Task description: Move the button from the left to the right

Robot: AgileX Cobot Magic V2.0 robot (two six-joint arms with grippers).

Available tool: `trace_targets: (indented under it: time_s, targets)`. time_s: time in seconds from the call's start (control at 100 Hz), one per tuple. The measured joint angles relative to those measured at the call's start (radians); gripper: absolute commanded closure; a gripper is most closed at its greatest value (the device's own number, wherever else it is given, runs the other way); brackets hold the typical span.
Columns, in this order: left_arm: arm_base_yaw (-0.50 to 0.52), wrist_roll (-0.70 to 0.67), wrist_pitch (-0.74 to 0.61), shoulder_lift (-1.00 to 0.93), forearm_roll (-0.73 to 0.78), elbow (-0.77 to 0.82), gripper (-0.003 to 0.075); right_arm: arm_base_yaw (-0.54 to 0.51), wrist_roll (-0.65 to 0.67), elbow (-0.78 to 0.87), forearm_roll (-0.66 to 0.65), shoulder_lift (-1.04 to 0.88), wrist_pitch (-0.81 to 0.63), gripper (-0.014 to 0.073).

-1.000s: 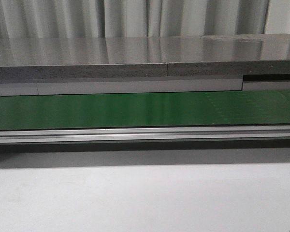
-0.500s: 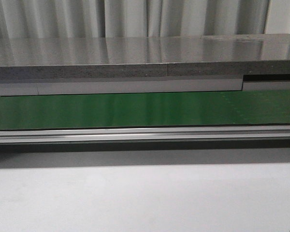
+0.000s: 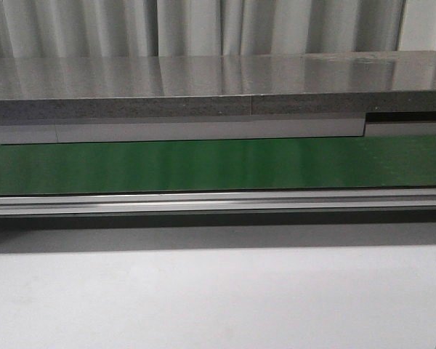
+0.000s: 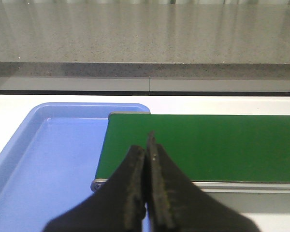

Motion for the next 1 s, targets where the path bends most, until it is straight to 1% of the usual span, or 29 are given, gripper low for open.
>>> trace_targets:
  time_s: [0.41, 0.46, 0.53, 0.65, 0.76, 0.89, 1.0]
  targets:
    - [0.0, 0.0, 0.0, 0.0, 0.0, 0.0, 0.074, 0.0, 0.001, 0.0, 0.0, 0.0, 0.0, 0.0662]
    - [0.0, 0.0, 0.0, 0.0, 0.0, 0.0, 0.074, 0.0, 0.018, 0.004, -0.018, -0.002, 0.0, 0.0662]
    - [0.0, 0.0, 0.0, 0.0, 0.0, 0.0, 0.074, 0.0, 0.081, 0.017, -0.081, -0.02, 0.0, 0.0662]
    - [0.0, 0.0, 0.0, 0.0, 0.0, 0.0, 0.074, 0.0, 0.266, 0.055, -0.247, -0.081, -0.009, 0.0662]
    - [0.0, 0.0, 0.0, 0.0, 0.0, 0.0, 0.074, 0.0, 0.4, 0.119, -0.36, -0.166, -0.033, 0.0662]
    - [0.0, 0.0, 0.0, 0.0, 0.0, 0.0, 0.074, 0.0, 0.452, 0.207, -0.412, -0.277, -0.061, 0.0662]
    - [0.0, 0.0, 0.0, 0.0, 0.0, 0.0, 0.074, 0.0, 0.463, 0.282, -0.412, -0.355, -0.072, 0.0662]
